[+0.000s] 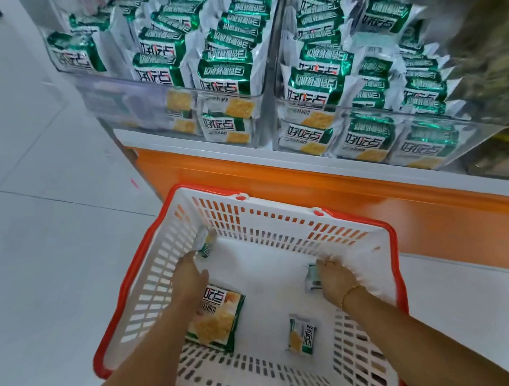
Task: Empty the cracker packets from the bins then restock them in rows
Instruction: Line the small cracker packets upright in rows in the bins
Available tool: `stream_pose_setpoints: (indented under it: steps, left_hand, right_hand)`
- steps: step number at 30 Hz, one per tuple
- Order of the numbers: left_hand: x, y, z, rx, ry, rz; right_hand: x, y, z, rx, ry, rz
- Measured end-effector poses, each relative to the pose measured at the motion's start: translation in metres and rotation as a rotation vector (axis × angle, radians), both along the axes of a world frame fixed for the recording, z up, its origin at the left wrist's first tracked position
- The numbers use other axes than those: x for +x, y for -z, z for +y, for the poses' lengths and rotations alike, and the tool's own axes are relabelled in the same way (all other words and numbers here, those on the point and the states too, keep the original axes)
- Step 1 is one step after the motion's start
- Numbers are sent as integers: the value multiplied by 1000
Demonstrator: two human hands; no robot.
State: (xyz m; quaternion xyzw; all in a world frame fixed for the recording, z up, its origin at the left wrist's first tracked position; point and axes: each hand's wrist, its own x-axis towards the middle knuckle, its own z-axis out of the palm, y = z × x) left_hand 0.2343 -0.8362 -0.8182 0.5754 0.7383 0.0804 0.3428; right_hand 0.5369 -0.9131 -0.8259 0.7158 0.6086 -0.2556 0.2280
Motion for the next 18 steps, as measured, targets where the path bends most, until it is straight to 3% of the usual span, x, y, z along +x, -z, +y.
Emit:
stream_pose_setpoints:
  steps: [10,15,18]
  left_hand:
    - [34,31,28,106,-179,-86]
    - [43,44,35,40,-174,-10]
    - [50,51,40,22,-238,-74]
  right_hand:
    - [-7,55,-7,178,73,91]
    - [-9,46,4,178,38,29]
    - [-9,40,4,186,73,82]
